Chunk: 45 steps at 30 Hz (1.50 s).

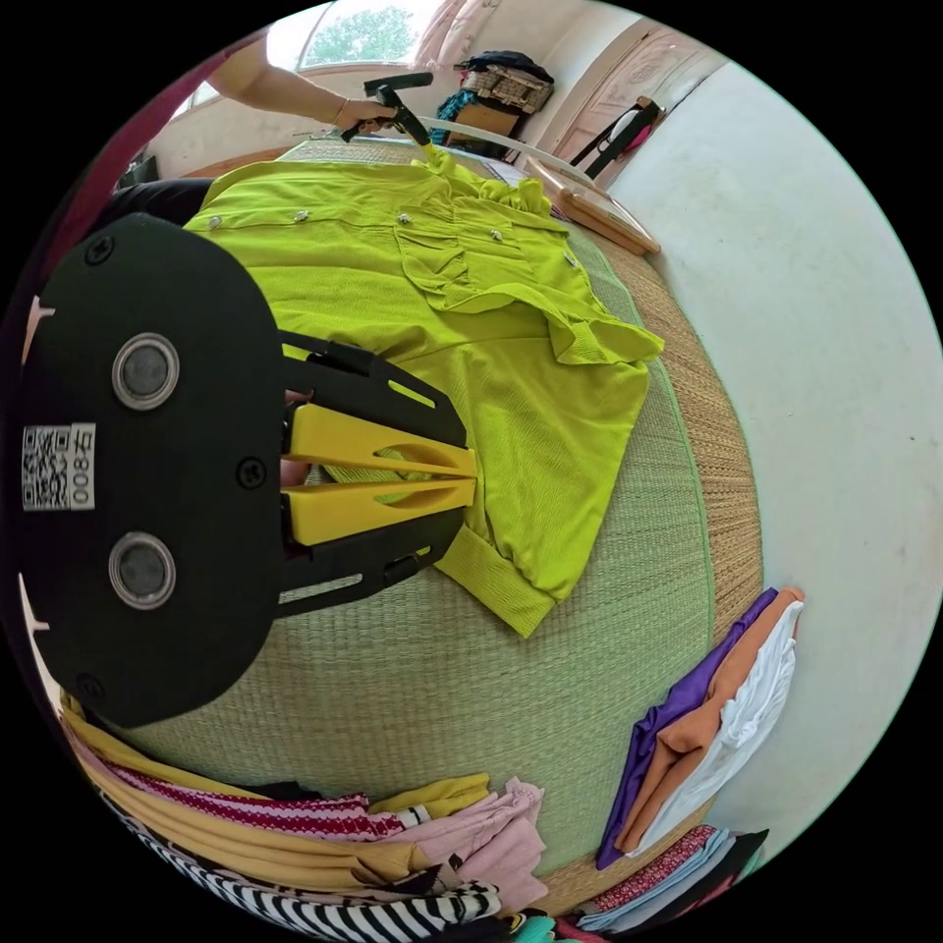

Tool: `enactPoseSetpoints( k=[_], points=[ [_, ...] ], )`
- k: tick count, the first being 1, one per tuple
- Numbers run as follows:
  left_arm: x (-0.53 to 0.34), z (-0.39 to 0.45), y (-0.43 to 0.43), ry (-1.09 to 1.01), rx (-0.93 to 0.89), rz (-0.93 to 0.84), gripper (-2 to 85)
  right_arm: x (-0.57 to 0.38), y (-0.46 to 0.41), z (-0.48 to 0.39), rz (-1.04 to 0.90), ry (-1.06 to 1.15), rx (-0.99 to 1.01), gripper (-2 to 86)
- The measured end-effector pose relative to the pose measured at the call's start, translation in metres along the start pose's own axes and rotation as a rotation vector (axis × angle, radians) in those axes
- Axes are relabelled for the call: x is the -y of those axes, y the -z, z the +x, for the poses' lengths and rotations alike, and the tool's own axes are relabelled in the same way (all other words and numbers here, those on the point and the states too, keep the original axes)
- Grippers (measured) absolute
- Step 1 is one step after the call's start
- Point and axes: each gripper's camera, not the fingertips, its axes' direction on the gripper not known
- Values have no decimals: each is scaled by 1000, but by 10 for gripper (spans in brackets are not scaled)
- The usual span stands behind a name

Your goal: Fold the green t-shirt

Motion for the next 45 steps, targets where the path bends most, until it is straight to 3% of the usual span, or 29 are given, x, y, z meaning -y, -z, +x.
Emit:
enactPoseSetpoints(
  k=[2,8,15,20,26,30,38,42,45],
  points=[
    [-4,9,-20,-40,87,-109,1,-1,1,1,2,-10,8,2],
    [-29,26,-9,-62,53,-149,1,-1,4,3,-5,-13,16,1],
    [-2,66,14,-134,8,26,1,3,27,-1,69,-35,46,1],
    [47,89,-26,-141,-21,26,1,48,25,-31,104,58,93,1],
    [85,110,-79,-135,66,-41,1,122,-21,-80,29,182,38,1],
    [85,112,-87,-120,102,-4,0,146,-52,-77,-17,156,-26,1],
    [72,119,-78,-71,90,48,2,146,-27,-61,33,97,-4,0],
    [53,141,-53,-131,3,159,2,134,8,-77,121,184,141,1],
    [59,161,-57,-193,-50,148,2,139,4,-106,90,282,134,1]
  ],
)
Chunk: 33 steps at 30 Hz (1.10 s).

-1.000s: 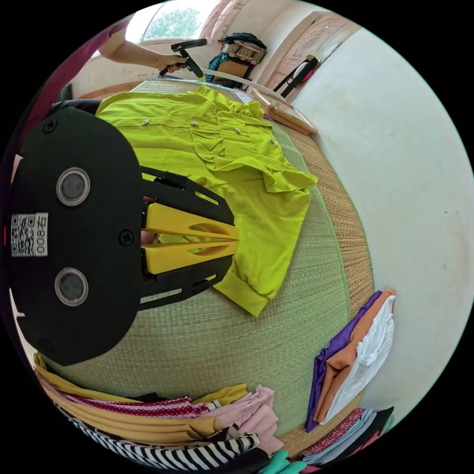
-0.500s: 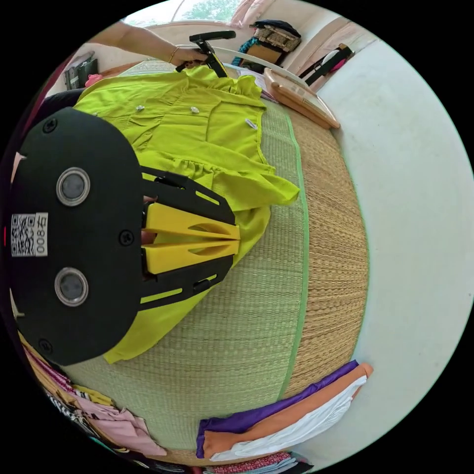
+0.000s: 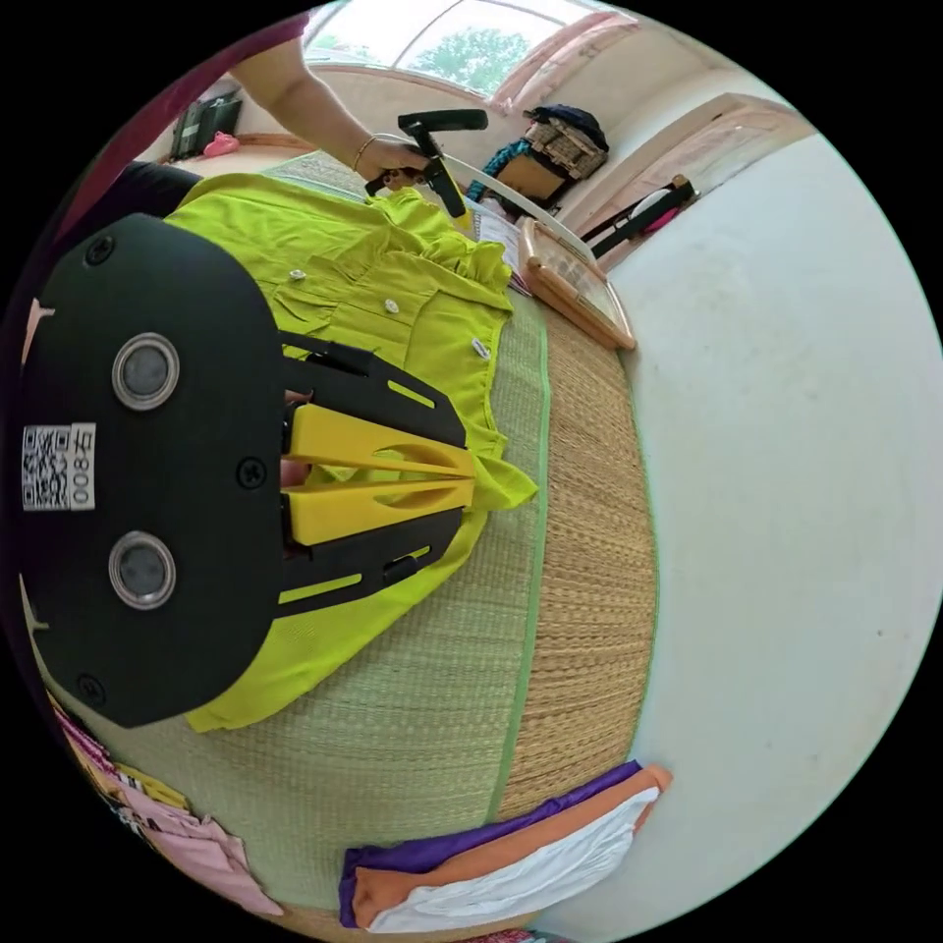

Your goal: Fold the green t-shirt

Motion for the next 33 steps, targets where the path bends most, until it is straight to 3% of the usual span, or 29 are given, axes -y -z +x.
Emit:
enactPoseSetpoints(
  k=[5,14,18,24,28,33],
  points=[
    [14,8,-38,-7,57,-112,2,2,-45,8,-190,-23,-141,1],
    [-6,-1,-33,37,85,-129,2,-30,-2,45,-89,-166,-64,1],
    [-29,10,5,1,-28,-54,2,-68,55,39,-7,-143,-37,0],
    [-74,2,12,1,84,-153,2,-153,82,62,-127,-223,-228,0],
    [-78,-13,14,41,62,-156,2,-156,87,88,-113,-281,-149,0],
    [-89,-7,33,38,121,-195,1,-149,92,101,-135,-272,-190,0]
  ],
)
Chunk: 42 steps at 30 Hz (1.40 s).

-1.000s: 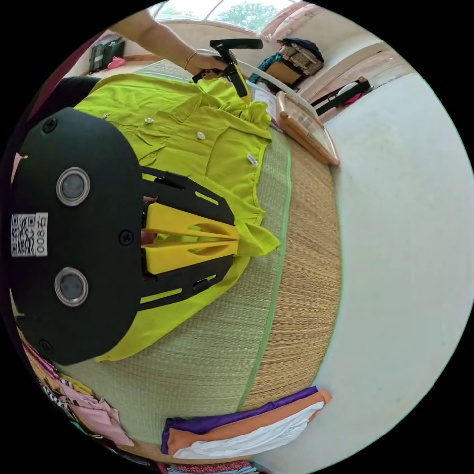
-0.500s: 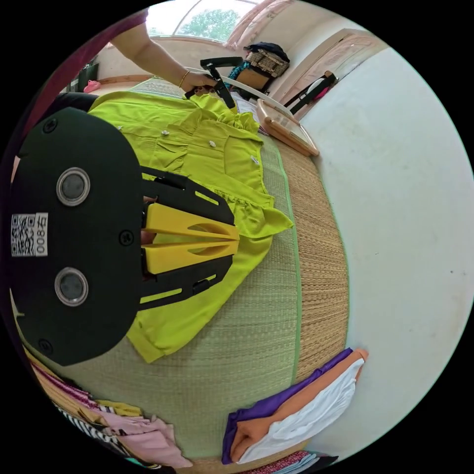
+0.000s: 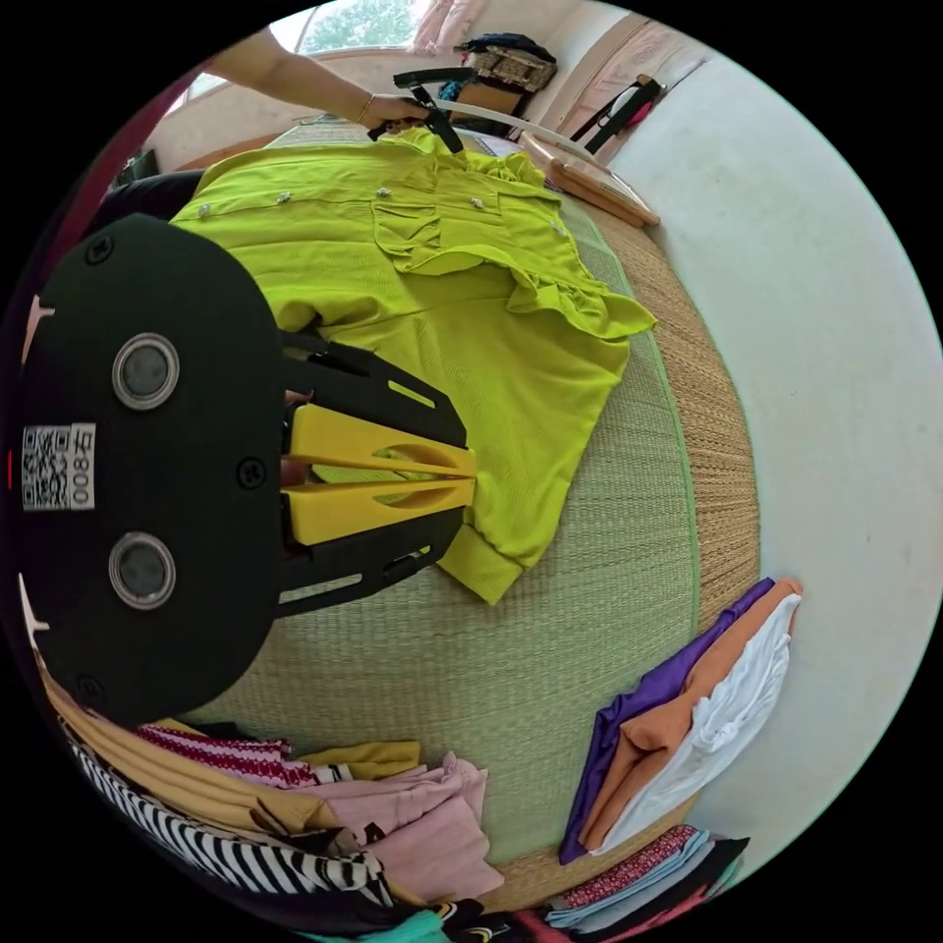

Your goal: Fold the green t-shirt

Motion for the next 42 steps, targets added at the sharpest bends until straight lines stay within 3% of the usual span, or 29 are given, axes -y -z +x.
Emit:
enactPoseSetpoints(
  k=[8,10,16,30,42],
  points=[
    [-51,-23,19,34,13,-29,1,-23,28,3,32,22,8,1],
    [-59,-33,23,77,-19,-6,1,-25,18,12,-20,13,0,1],
    [-101,-40,65,105,-110,56,1,-54,65,29,55,-17,55,1],
    [-357,-55,121,344,-334,-95,12,-263,134,65,-140,-144,252,29],
    [-396,0,82,353,-368,-208,27,-323,149,70,-214,-136,297,71]
  ],
)
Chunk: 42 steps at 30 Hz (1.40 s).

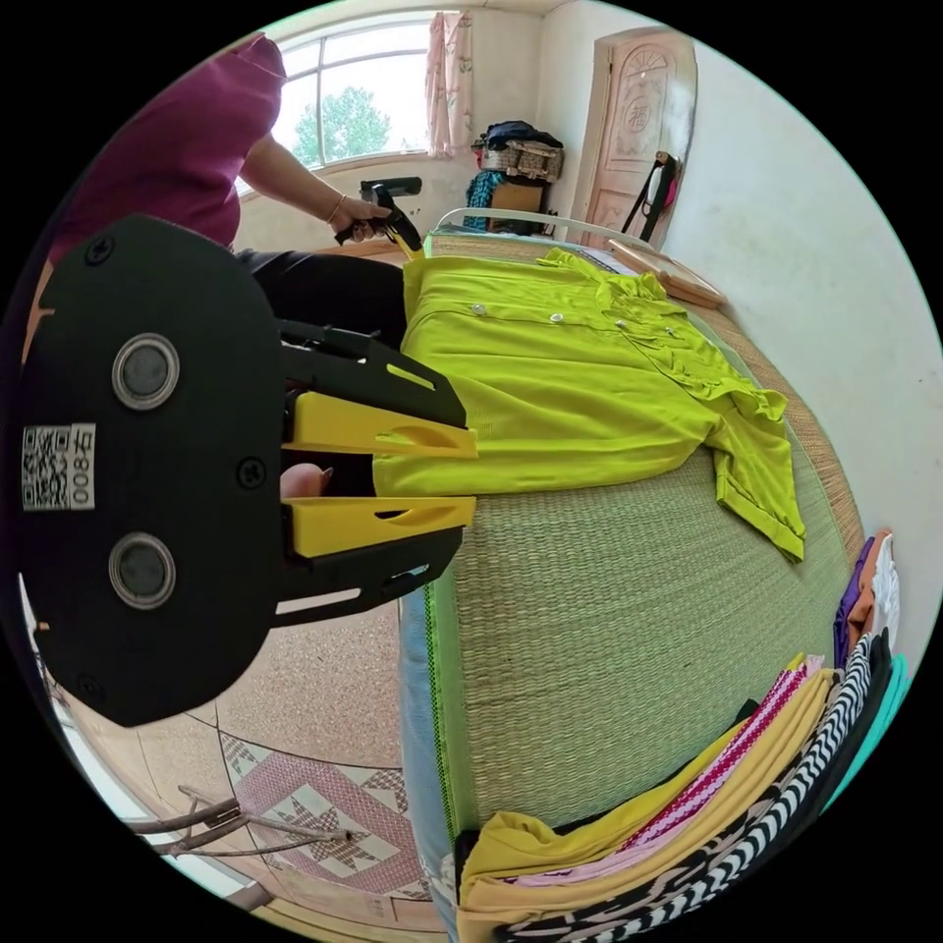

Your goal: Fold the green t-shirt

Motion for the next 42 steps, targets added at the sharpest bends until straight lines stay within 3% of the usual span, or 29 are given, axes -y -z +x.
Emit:
enactPoseSetpoints(
  k=[16,22,28,33,42],
  points=[
    [-14,51,-59,40,92,-2,1,-35,-2,-3,-56,10,-9,17],
    [-8,95,-94,12,34,50,5,-45,16,-1,59,-36,31,34],
    [46,208,-168,-232,-49,19,16,9,28,-15,221,9,-4,75],
    [110,355,-270,-530,-127,-68,32,70,6,-38,298,34,-46,87],
    [191,585,-457,-913,-152,-161,64,112,-46,-70,328,16,-180,88]
  ],
)
